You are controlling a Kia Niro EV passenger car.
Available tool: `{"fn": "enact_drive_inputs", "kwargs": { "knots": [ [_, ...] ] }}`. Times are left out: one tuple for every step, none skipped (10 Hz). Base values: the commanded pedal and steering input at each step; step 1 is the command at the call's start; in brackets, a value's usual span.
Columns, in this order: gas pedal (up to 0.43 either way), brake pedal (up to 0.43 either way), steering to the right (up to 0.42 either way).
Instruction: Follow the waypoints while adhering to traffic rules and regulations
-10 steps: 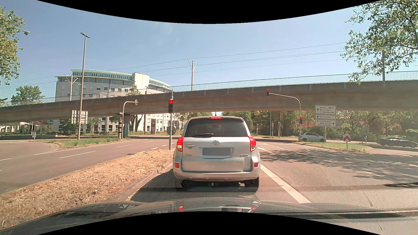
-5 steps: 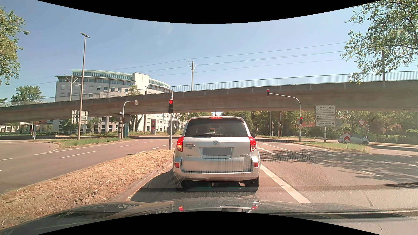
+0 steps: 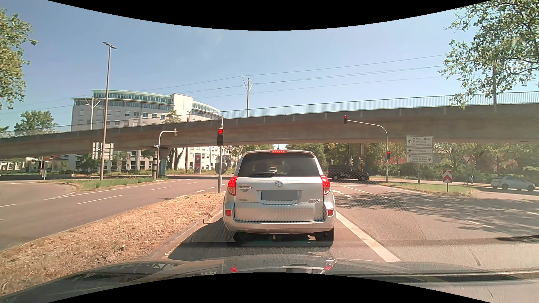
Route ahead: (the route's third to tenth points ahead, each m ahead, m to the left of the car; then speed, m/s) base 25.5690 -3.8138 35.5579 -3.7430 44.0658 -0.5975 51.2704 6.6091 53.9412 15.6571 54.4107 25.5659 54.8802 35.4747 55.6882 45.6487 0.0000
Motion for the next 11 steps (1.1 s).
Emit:
{"fn": "enact_drive_inputs", "kwargs": {
  "knots": [
    [0.0, 0.25, 0.001],
    [0.0, 0.25, 0.0],
    [0.0, 0.256, 0.001],
    [0.0, 0.25, 0.001],
    [0.0, 0.25, 0.001],
    [0.0, 0.25, 0.0],
    [0.0, 0.25, 0.0],
    [0.0, 0.25, 0.0],
    [0.0, 0.25, 0.0],
    [0.0, 0.25, 0.0],
    [0.0, 0.25, 0.0]
  ]
}}
